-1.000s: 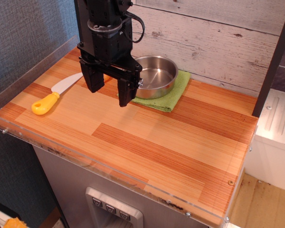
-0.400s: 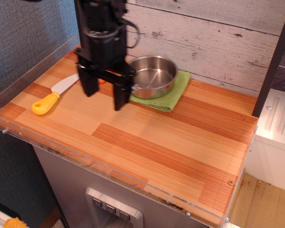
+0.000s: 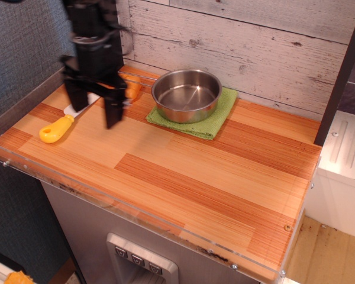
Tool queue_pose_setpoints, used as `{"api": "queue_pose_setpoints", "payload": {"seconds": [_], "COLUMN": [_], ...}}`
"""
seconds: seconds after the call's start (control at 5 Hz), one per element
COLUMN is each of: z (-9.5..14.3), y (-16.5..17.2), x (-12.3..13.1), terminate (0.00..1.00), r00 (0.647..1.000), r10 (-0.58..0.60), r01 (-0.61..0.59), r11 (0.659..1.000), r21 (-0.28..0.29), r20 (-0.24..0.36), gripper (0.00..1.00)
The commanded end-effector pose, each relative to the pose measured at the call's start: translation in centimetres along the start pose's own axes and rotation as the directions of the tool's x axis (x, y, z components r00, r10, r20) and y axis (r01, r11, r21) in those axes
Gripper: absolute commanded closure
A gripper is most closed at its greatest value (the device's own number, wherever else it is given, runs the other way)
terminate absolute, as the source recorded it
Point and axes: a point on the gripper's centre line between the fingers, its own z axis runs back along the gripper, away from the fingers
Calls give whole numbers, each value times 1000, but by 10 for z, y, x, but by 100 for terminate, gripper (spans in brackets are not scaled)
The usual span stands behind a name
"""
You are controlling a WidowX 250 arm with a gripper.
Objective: Move the knife to the right of the pot on the towel
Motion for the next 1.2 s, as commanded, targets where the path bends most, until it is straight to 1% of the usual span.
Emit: {"api": "queue_pose_setpoints", "payload": {"seconds": [0.0, 0.4, 0.6, 0.8, 1.0], "z": [-12, -35, -43, -40, -35], "y": [51, 57, 58, 58, 58], "x": [-6, -10, -11, -11, -12], "terminate": [0, 0, 0, 0, 0], "r00": [996, 988, 984, 985, 986], "r10": [93, 141, 166, 166, 162], "r01": [-92, -138, -163, -164, -161], "r11": [994, 989, 986, 986, 986], "r21": [59, 48, 41, 42, 47], "r20": [-19, -67, -68, -46, -30], "gripper": [0, 0, 0, 100, 100]}}
